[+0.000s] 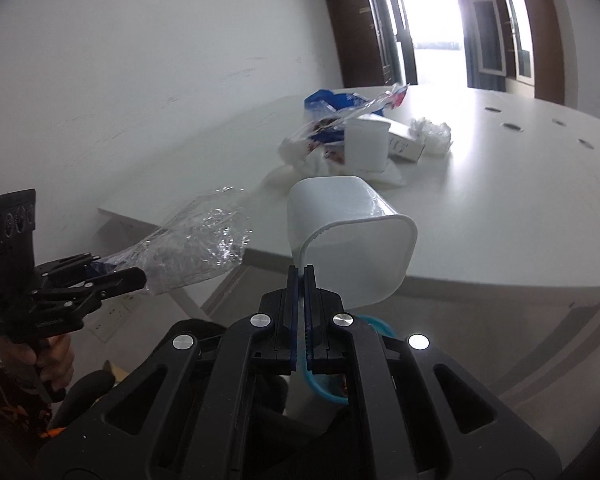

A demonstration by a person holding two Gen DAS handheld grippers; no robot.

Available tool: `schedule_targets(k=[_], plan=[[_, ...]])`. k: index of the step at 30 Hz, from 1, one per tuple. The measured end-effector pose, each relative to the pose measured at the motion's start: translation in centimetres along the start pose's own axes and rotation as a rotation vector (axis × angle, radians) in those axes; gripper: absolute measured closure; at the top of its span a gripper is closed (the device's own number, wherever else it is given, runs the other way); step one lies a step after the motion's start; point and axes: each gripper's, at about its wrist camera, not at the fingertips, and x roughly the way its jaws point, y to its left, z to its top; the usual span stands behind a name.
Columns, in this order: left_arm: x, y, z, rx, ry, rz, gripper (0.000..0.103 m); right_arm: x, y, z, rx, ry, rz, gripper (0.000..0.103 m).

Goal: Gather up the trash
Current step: 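Carry the plastic wrap and white cup in both tools over the wastebasket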

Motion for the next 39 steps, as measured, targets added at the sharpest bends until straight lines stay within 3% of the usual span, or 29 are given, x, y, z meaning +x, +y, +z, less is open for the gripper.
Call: schedule_targets(k=[7,12,18,35,39], plan=[[0.1,-0.4,-3.6,0.051,0.099,0.036,0.065,-0.2,2.7,-3.7,-0.058,0.051,-0.003,0.101],[2.7,1.0,-6.3,-0.028,0.186,0.011,0.065,1.5,2.1,-6.8,-0.051,0.118,-0.014,0.101],[6.5,1.3,-8.5,-0.043,0.263,0.020,0.065,4.1,1.1,-9.3,-0.028,0.181,-0.027,0.101],[20.0,7.5,-10.7,-0.225,0.454,0.101,0.065,17.3,-2.6,-13.9,0.082,0.414,-0.080,0.101],[22.4,7.1,-10.5,-0.200,0.462,0.119,0.065,19.9,-3.4,-14.3,0.090,0.452,-0.105,0.101]])
